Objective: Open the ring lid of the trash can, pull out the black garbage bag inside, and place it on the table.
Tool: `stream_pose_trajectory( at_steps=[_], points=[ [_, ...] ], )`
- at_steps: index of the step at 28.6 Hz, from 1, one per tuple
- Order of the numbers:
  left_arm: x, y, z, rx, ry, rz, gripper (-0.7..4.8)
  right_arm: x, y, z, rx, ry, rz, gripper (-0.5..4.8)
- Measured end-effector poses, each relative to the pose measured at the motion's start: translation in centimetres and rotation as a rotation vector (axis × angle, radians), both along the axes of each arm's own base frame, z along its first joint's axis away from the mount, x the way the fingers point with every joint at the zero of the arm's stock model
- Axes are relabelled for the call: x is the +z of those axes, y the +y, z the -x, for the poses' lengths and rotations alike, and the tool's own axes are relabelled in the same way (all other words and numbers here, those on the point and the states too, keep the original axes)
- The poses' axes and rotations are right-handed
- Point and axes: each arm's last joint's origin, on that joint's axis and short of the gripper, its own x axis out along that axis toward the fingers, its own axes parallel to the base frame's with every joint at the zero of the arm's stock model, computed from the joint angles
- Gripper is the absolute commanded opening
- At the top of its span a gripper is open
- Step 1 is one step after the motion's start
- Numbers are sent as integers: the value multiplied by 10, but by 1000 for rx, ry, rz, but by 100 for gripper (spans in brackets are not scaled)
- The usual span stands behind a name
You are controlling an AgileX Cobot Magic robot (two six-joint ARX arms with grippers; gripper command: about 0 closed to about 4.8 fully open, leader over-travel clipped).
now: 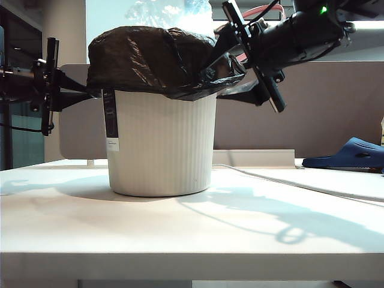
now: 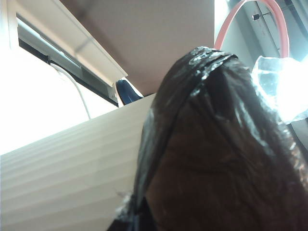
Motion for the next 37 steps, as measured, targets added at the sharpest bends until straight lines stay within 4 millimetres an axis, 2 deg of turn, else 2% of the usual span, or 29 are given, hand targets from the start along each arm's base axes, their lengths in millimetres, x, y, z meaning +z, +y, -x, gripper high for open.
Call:
stream_pose_trajectory(
  at_steps=[8, 13, 14, 18, 21, 24, 28, 31, 37],
  points=[
    [0, 0, 0, -1, 0, 0, -6, -6, 29, 14, 81, 21, 5, 258],
    [0, 0, 0, -1, -1, 0, -6, -6, 45, 25, 105, 16, 12, 132],
    [0, 0, 0, -3, 0, 0, -6, -6, 46, 25, 98, 15, 13, 79],
    [0, 14, 1, -1, -4, -2, -6, -5, 45, 25, 94, 11, 12, -1],
    [4, 26, 4, 1, -16, -1, -6, -4, 46, 25, 98, -3, 3, -1],
    [13, 26, 6, -19, -46, 33, -6, 3, 53, 31, 145, -41, -27, -1],
    [35, 26, 13, -33, -121, 82, -6, 21, 51, 41, 157, -93, -60, -1],
    [41, 25, 15, -38, -124, 95, -6, 38, 46, 48, 157, -145, -88, -1],
    [62, 23, 25, -49, -191, 143, -6, 41, 45, 50, 188, -184, -71, -1]
  ],
)
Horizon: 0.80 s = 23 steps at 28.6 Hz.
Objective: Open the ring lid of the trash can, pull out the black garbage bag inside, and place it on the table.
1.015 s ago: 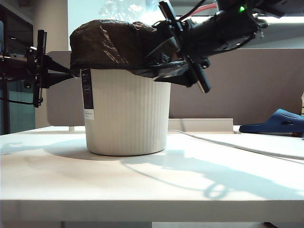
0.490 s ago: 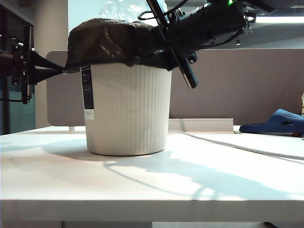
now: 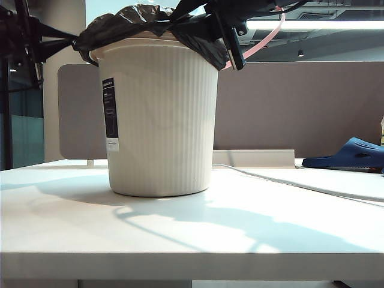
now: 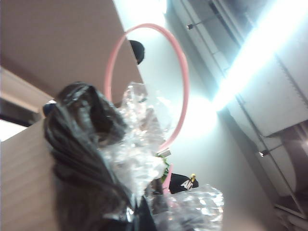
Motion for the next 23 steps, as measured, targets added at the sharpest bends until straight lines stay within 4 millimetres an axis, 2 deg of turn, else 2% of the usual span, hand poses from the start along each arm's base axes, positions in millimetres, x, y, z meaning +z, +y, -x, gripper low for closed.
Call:
stream_pose_trajectory(
  at_steps=[4, 10, 17, 23],
  points=[
    [6, -8, 2, -20, -19, 22, -6, 4, 0, 1, 29, -20, -1, -1],
    [9, -26, 2, -44, -24, 66, -6, 35, 4, -2, 83, -105, -15, -1],
    [14, -26, 5, -39, -41, 119, -6, 40, 1, -6, 84, -108, 15, -1],
    [23, -25, 10, -27, -56, 141, -6, 58, -6, -13, 86, -173, 31, -1]
  ],
)
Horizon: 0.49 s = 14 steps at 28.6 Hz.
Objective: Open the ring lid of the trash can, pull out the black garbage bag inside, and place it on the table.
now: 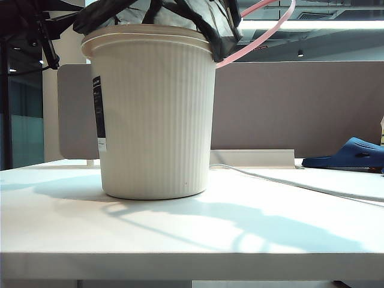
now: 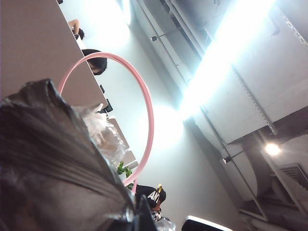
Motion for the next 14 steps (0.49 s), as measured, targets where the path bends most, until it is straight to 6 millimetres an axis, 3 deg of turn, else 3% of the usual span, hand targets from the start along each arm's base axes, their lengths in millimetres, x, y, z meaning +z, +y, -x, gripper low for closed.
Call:
stream_pose_trajectory(
  at_steps=[5, 14],
  points=[
    [12, -9, 1, -6, -34, 19, -6, 9, -1, -1, -1, -46, 56, -2],
    [54, -57, -7, -110, -108, 10, -6, 16, -7, -6, -9, -70, 113, -1]
  ],
)
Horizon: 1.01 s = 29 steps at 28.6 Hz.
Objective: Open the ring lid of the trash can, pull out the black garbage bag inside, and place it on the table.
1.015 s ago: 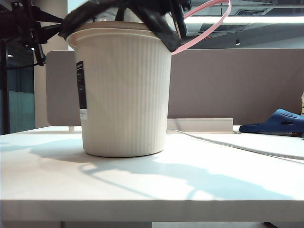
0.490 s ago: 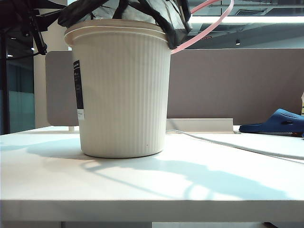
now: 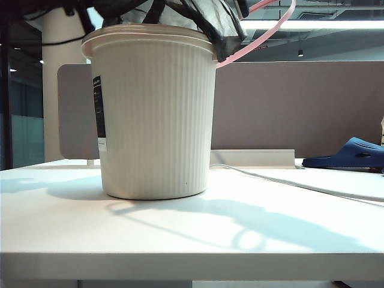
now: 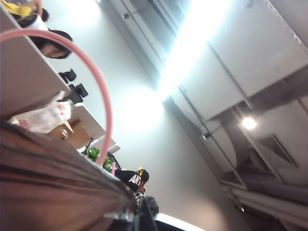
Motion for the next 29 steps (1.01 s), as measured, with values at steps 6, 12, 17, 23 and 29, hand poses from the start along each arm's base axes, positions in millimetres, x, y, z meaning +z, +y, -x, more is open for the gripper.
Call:
stream_pose_trajectory(
  at_steps=[6, 12, 17, 23, 29],
  points=[
    [19, -6, -3, -5, -24, -10, -6, 19, -4, -3, 0, -49, -12, -2],
    [21, -5, -4, 8, -21, 1, -6, 53, -10, -6, -12, -123, -31, -1],
    [33, -5, -4, 8, -42, 3, -6, 61, -3, -17, 10, -119, -22, -1],
    [54, -7, -2, 3, -90, 5, -6, 66, 3, -26, 29, -122, -20, -1],
    [71, -11, 0, -4, -126, 12, -6, 83, 1, -23, 27, -179, -36, -1]
  ],
)
